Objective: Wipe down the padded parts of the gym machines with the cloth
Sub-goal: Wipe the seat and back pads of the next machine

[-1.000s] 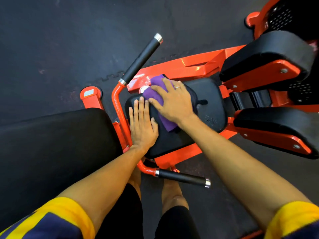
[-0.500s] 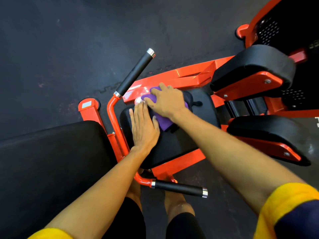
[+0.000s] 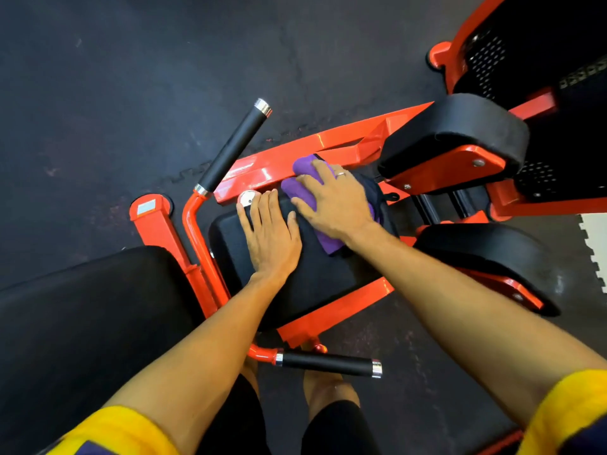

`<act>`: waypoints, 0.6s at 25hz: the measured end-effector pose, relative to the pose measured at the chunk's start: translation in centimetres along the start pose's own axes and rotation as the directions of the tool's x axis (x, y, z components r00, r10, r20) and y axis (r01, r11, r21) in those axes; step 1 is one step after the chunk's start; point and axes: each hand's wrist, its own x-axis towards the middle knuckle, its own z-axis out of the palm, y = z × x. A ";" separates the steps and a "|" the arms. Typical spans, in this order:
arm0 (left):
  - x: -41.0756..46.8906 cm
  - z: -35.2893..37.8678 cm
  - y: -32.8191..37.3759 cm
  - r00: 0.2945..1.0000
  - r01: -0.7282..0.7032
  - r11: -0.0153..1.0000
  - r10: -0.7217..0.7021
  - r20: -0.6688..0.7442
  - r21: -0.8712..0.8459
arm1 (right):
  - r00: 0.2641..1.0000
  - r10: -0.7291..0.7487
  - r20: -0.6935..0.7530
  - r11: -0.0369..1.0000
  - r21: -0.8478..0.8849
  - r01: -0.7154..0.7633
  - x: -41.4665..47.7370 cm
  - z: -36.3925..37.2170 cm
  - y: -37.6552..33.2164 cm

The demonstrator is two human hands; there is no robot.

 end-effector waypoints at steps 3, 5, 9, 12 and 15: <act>-0.1 0.2 0.1 0.999 -0.006 0.999 0.008 -0.034 0.044 | 0.966 0.240 0.094 0.970 0.004 -0.242 0.7 -1.5 2.2; -0.1 0.1 0.3 1.000 0.002 0.999 0.000 -0.031 0.052 | 0.910 0.397 0.115 0.916 0.006 -0.401 2.2 -2.0 1.1; -0.1 0.0 0.5 1.000 0.014 0.998 -0.013 -0.016 0.057 | 0.897 0.435 0.083 0.897 0.054 -0.440 1.8 -1.2 -0.1; -0.1 0.0 0.5 1.000 0.014 0.998 -0.013 -0.012 0.060 | 0.919 0.377 -0.116 0.922 0.147 -0.359 -4.5 0.6 -0.7; 0.0 0.0 0.4 1.000 0.018 0.998 -0.018 -0.013 0.058 | 0.938 0.341 -0.060 0.938 0.094 -0.335 -5.9 1.4 -0.8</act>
